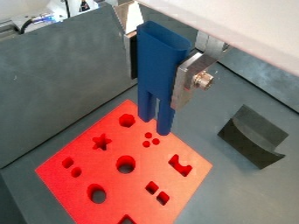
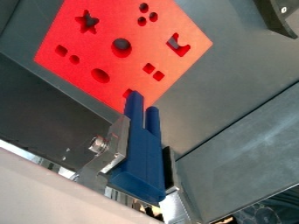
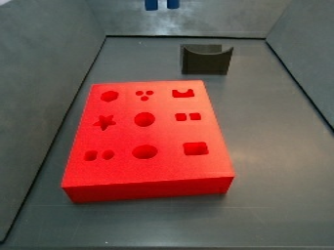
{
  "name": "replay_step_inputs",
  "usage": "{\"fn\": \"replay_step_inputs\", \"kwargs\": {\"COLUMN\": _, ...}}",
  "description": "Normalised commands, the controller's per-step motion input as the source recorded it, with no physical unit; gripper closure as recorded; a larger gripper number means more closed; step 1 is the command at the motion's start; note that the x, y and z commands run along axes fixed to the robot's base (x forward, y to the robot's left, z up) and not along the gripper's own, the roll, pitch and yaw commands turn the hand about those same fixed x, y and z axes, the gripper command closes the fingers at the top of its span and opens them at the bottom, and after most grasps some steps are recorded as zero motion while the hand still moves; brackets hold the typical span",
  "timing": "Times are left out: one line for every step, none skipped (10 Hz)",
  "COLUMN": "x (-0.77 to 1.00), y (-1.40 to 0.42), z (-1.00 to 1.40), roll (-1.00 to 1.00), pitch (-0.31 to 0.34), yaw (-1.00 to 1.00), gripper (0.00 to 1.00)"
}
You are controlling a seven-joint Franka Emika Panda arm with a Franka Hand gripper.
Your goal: Insert the square-circle object.
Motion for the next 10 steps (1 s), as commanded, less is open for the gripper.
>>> {"fn": "replay_step_inputs", "kwargs": {"x": 0.00, "y": 0.00, "z": -0.07, "roll": -0.05, "pitch": 0.000, "yaw": 0.00, "gripper": 1.00}}
{"fn": "replay_step_inputs", "kwargs": {"x": 0.00, "y": 0.00, "z": 0.00, "roll": -0.02, "pitch": 0.000, "yaw": 0.00, "gripper": 1.00}}
{"fn": "replay_step_inputs", "kwargs": {"x": 0.00, "y": -0.21, "z": -0.17, "roll": -0.03, "pitch": -0.074, "yaw": 0.00, "gripper": 1.00}}
{"fn": "replay_step_inputs", "kwargs": {"x": 0.33, "y": -0.47, "z": -0.58, "roll": 0.04, "pitch": -0.194, "yaw": -0.43, "gripper": 1.00}}
{"fn": "replay_step_inputs", "kwargs": {"x": 0.51, "y": -0.55, "z": -0.77, "roll": 0.10, "pitch": -0.211, "yaw": -0.35, "gripper": 1.00}}
{"fn": "replay_step_inputs", "kwargs": {"x": 0.63, "y": -0.52, "z": -0.77, "roll": 0.09, "pitch": -0.204, "yaw": -0.27, "gripper": 1.00}}
{"fn": "replay_step_inputs", "kwargs": {"x": 0.79, "y": -0.37, "z": -0.68, "roll": 0.12, "pitch": -0.210, "yaw": -0.17, "gripper": 1.00}}
{"fn": "replay_step_inputs", "kwargs": {"x": 0.79, "y": 0.00, "z": -0.63, "roll": 0.17, "pitch": -0.157, "yaw": -0.10, "gripper": 1.00}}
{"fn": "replay_step_inputs", "kwargs": {"x": 0.14, "y": 0.00, "z": -0.51, "roll": 0.18, "pitch": -0.247, "yaw": -0.08, "gripper": 1.00}}
{"fn": "replay_step_inputs", "kwargs": {"x": -0.22, "y": -0.40, "z": -0.69, "roll": 0.01, "pitch": -0.249, "yaw": 0.00, "gripper": 1.00}}
